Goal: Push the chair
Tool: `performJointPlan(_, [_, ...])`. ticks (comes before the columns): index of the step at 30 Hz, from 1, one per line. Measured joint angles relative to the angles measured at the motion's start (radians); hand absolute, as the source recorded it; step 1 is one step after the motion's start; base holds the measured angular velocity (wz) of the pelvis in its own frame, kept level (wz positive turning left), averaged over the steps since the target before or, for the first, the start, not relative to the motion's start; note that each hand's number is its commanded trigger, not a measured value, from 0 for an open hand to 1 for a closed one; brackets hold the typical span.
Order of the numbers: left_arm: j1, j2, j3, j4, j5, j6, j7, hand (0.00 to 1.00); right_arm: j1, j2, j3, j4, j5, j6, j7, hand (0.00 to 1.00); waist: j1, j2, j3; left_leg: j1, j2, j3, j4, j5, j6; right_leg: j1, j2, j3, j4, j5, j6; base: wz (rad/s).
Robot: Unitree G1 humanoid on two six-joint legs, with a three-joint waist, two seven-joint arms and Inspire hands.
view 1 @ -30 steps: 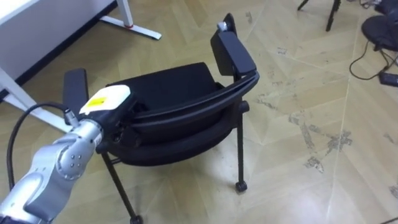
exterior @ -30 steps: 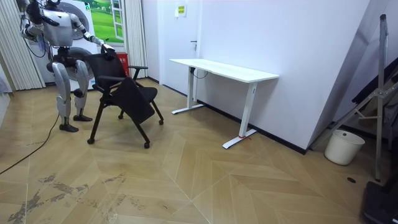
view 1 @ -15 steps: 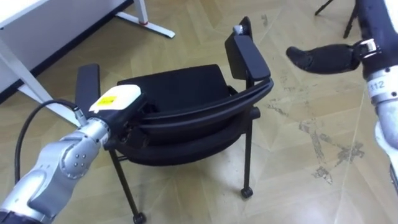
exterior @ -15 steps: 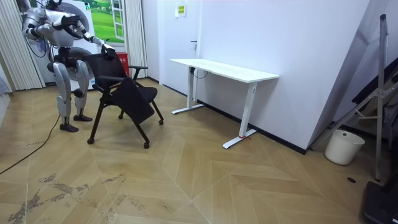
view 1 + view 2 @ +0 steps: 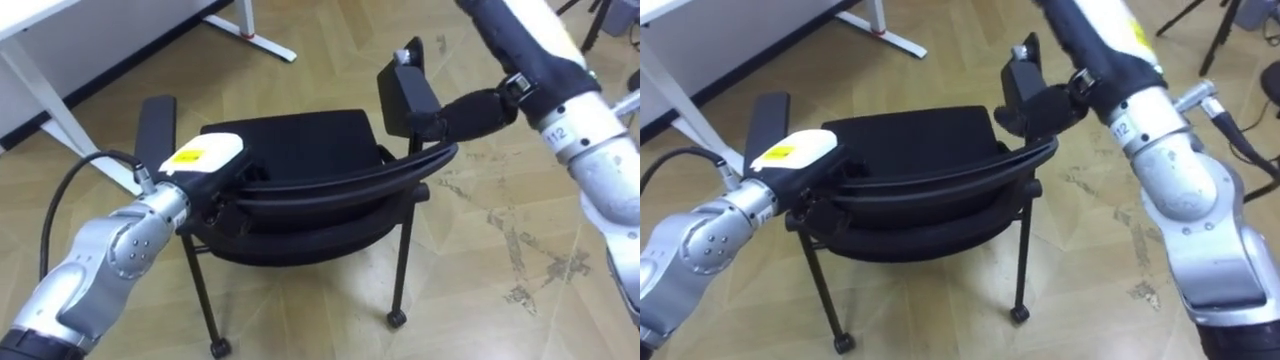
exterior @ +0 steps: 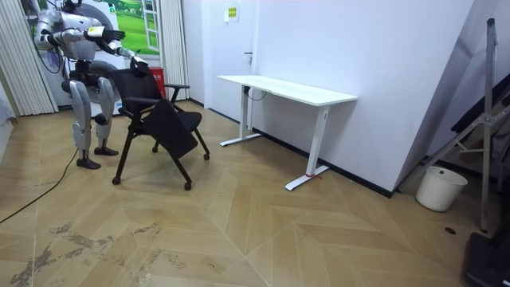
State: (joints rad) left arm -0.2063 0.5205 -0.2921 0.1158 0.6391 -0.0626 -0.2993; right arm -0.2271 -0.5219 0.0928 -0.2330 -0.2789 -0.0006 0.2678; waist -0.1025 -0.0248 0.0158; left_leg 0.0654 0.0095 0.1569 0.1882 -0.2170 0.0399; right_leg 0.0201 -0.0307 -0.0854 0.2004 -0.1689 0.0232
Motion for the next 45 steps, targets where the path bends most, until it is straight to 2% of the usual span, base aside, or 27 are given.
performJointPlan(7, [-0.001,-0.002,0.0,-0.007,0.001,-0.012,-0.016,1.0,0.0,0.0,0.01,0.026,-0.025,0.0,0.144,0.0,0.011,0.002,-0.0004,0.002,0.0,-0.009,0.0,0.0,0.0,0.004,0.001,-0.004,0.0,0.0,0.0,0.02])
performJointPlan(10, [-0.001,-0.002,0.0,-0.008,0.002,-0.024,-0.021,1.0,0.004,0.0,0.013,0.026,-0.054,-0.005,0.205,0.0,0.016,0.002,-0.0003,0.003,-0.001,-0.029,0.003,0.0,0.0,0.009,0.001,-0.006,0.0,0.0,0.0,0.04])
performJointPlan(13, [-0.001,-0.002,0.0,-0.008,0.002,-0.033,-0.03,1.0,0.006,0.0,0.029,0.026,-0.064,-0.011,0.248,0.0,0.024,0.003,0.0005,0.012,0.0,-0.038,0.001,0.0,0.0,0.019,0.003,-0.004,-0.005,0.0,0.0,0.01])
performJointPlan(16, [-0.001,-0.002,0.0,-0.009,0.001,-0.042,-0.031,1.0,0.016,0.0,0.049,0.026,-0.073,-0.029,0.297,0.0,0.025,0.005,0.0021,0.014,-0.005,-0.073,-0.001,0.0,0.0,0.031,0.002,-0.007,-0.018,0.0,0.0,0.07])
performJointPlan(22, [-0.001,-0.002,0.0,-0.012,0.002,-0.055,-0.029,1.0,0.025,-0.002,0.073,0.09,-0.08,-0.036,0.341,0.0,0.031,0.006,0.0026,0.017,-0.003,-0.085,-0.001,0.0,0.0,0.032,0.004,-0.009,-0.011,0.0,0.0,0.03])
performJointPlan(25, [-0.001,-0.001,0.0,-0.016,0.002,-0.058,-0.027,1.0,0.059,-0.003,0.079,0.115,-0.081,-0.037,0.348,0.0,0.034,0.007,0.0031,0.02,-0.003,-0.119,-0.001,0.0,0.0,0.031,0.005,-0.015,0.0,0.0,0.0,0.04])
performJointPlan(26, [-0.001,-0.001,0.0,-0.014,0.003,-0.058,-0.026,1.0,0.066,-0.002,0.088,0.138,-0.081,-0.043,0.348,0.0,0.035,0.011,0.0068,0.03,0.0,-0.132,-0.002,0.0,0.0,0.028,0.008,-0.015,0.024,0.0,0.0,-0.04])
performJointPlan(29, [-0.001,-0.002,0.0,-0.011,0.004,-0.059,-0.027,1.0,0.079,-0.001,0.094,0.182,-0.09,-0.063,0.338,0.0,0.045,0.02,0.0151,0.056,0.018,-0.217,-0.002,0.001,0.0,-0.034,0.018,-0.015,0.161,-0.011,-0.015,-0.15])
performJointPlan(30, [0.0,0.005,0.0,-0.011,0.003,-0.062,-0.029,1.0,0.083,0.001,0.094,0.192,-0.089,-0.076,0.33,0.0,0.048,0.019,0.0151,0.057,0.016,-0.256,0.001,0.0,-0.002,-0.044,0.031,0.012,0.127,-0.029,-0.027,-0.17])
performJointPlan(31, [0.0,0.021,0.006,-0.017,0.002,-0.077,-0.022,1.0,0.083,0.002,0.094,0.193,-0.089,-0.091,0.315,0.0,0.059,-0.001,0.008,0.044,0.005,-0.257,0.015,-0.015,-0.026,-0.03,0.038,0.018,0.018,-0.001,-0.038,-0.13])
performJointPlan(32, [0.001,0.019,0.007,-0.016,0.003,-0.078,-0.015,1.0,0.081,0.0,0.093,0.197,-0.086,-0.101,0.305,0.0,0.061,0.006,0.0106,0.036,0.009,-0.248,0.025,-0.029,-0.043,-0.016,0.027,-0.006,0.005,0.007,-0.041,0.2])
performJointPlan(33, [-0.002,0.016,0.004,-0.003,0.003,-0.078,-0.005,1.0,0.082,0.013,0.096,0.217,-0.085,-0.111,0.275,0.0,0.047,0.012,0.0106,0.004,0.014,-0.226,0.068,-0.055,-0.069,-0.003,0.026,0.008,0.002,0.011,-0.044,0.67])
performJointPlan(34, [-0.011,0.014,-0.011,0.006,0.003,-0.077,0.007,1.0,0.084,0.016,0.098,0.232,-0.082,-0.111,0.247,0.0,0.021,0.009,0.0117,-0.038,0.013,-0.191,0.06,-0.055,-0.062,0.004,0.021,0.052,0.0,0.011,-0.043,0.82])
performJointPlan(35, [-0.023,0.013,-0.025,0.007,0.003,-0.077,0.014,1.0,0.085,0.016,0.096,0.241,-0.079,-0.111,0.23,0.0,0.016,0.006,0.0127,-0.067,0.01,-0.174,0.039,-0.041,-0.054,0.002,0.017,0.069,-0.001,0.008,-0.039,0.62])
performJointPlan(36, [-0.034,0.007,-0.045,0.007,0.011,-0.077,0.022,1.0,0.088,0.026,0.095,0.27,-0.075,-0.108,0.202,0.0,0.024,-0.011,0.0028,-0.086,0.008,-0.106,0.04,0.005,-0.017,-0.007,0.004,0.084,0.001,0.002,-0.025,0.21])
performJointPlan(37, [-0.039,-0.001,-0.061,0.006,0.019,-0.077,0.029,1.0,0.093,0.024,0.094,0.286,-0.079,-0.11,0.192,0.0,0.033,-0.007,0.0034,-0.074,0.007,-0.091,0.043,0.011,-0.011,-0.015,0.011,0.067,0.009,0.004,-0.017,-0.05])
performJointPlan(38, [-0.038,-0.002,-0.066,0.007,0.02,-0.074,0.03,1.0,0.098,0.024,0.094,0.286,-0.08,-0.112,0.19,0.0,0.041,-0.005,0.003,-0.067,0.007,-0.098,0.047,0.011,-0.011,-0.016,0.015,0.066,0.008,0.003,-0.015,-0.38])
performJointPlan(39, [-0.034,-0.001,-0.067,0.007,0.02,-0.073,0.023,1.0,0.111,0.025,0.094,0.29,-0.088,-0.121,0.184,0.0,0.057,0.004,0.0035,-0.056,0.005,-0.146,0.048,0.01,-0.011,-0.016,0.034,0.067,-0.031,0.024,-0.018,-0.44])
performJointPlan(40, [-0.032,0.002,-0.066,0.006,0.021,-0.074,0.022,1.0,0.112,0.028,0.094,0.293,-0.093,-0.131,0.178,0.0,0.061,0.004,0.0034,-0.054,0.002,-0.178,0.049,0.01,-0.012,-0.018,0.043,0.06,-0.06,0.047,-0.025,-0.44])
performJointPlan(41, [-0.025,0.001,-0.063,0.004,0.022,-0.071,0.026,1.0,0.107,0.029,0.094,0.299,-0.1,-0.141,0.164,0.0,0.067,0.014,0.0005,-0.057,0.001,-0.2,0.05,0.006,-0.017,-0.004,0.034,0.013,-0.065,0.068,-0.042,-0.04])
performJointPlan(42, [-0.024,-0.002,-0.065,0.004,0.022,-0.067,0.021,1.0,0.105,0.03,0.094,0.305,-0.097,-0.147,0.15,0.0,0.054,0.035,-0.0005,-0.059,0.002,-0.186,0.049,0.005,-0.02,0.003,0.031,0.001,-0.064,0.07,-0.042,0.14])
performJointPlan(43, [-0.025,-0.005,-0.065,0.004,0.023,-0.06,0.015,1.0,0.105,0.032,0.094,0.309,-0.094,-0.155,0.137,0.0,0.046,0.047,-0.0005,-0.053,0.003,-0.171,0.043,0.005,-0.019,0.005,0.03,0.002,-0.062,0.069,-0.04,0.2])
performJointPlan(45, [-0.025,-0.004,-0.064,0.004,0.025,-0.05,0.013,1.0,0.102,0.051,0.095,0.335,-0.088,-0.173,0.114,0.0,0.056,0.048,-0.0004,-0.041,0.005,-0.159,0.042,0.005,-0.019,0.007,0.033,0.0,-0.062,0.067,-0.037,-0.08])
